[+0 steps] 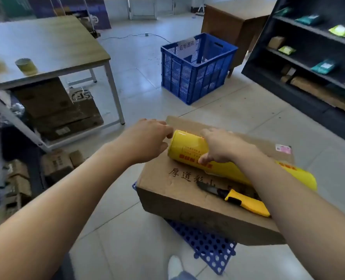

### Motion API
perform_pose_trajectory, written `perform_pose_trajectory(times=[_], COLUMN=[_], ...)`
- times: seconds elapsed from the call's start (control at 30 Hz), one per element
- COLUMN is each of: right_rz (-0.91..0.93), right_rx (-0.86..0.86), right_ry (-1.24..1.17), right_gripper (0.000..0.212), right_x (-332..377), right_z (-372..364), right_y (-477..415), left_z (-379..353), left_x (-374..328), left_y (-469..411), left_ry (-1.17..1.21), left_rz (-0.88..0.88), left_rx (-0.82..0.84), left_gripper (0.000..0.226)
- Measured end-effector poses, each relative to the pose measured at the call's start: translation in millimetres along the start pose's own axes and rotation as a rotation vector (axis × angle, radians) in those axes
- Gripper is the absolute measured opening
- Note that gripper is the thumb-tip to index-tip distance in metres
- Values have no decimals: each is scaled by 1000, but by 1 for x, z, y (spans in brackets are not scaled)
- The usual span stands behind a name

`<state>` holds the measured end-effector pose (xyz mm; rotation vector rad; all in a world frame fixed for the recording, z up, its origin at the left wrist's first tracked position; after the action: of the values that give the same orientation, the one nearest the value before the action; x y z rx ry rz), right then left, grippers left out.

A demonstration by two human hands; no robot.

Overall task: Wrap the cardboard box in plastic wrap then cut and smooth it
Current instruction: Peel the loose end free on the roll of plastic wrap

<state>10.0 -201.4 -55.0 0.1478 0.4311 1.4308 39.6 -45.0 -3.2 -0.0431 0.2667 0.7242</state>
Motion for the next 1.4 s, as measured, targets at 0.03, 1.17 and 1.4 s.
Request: perform_pose_trajectory(times=[0.03, 1.17, 1.4], right_rz=[9, 406, 247], right_rx=[29, 48, -240], right_ry=[-10, -283, -83], right_gripper=[89, 14, 19], right_x=[0, 38, -18], right_z=[-2, 50, 111], right_y=[-4, -76, -42], left_z=[-3, -7, 13], left_x=[1, 6, -29], left_y=[-3, -7, -30], left_ry=[-4, 113, 140], left_rz=[23, 193, 81], left_rx=[22, 15, -26], left_gripper=[30, 28, 28])
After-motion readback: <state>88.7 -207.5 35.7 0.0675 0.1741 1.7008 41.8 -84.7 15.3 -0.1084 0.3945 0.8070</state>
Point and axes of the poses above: each hand's wrist, its own y-axis away from the middle knuckle, its own z-axis out of the back of the hand, x = y × z, the point moved 6 cm from there along -y, towards the middle knuckle, and after that the axes turned 11 degrees about y, right-handed, at the moved point
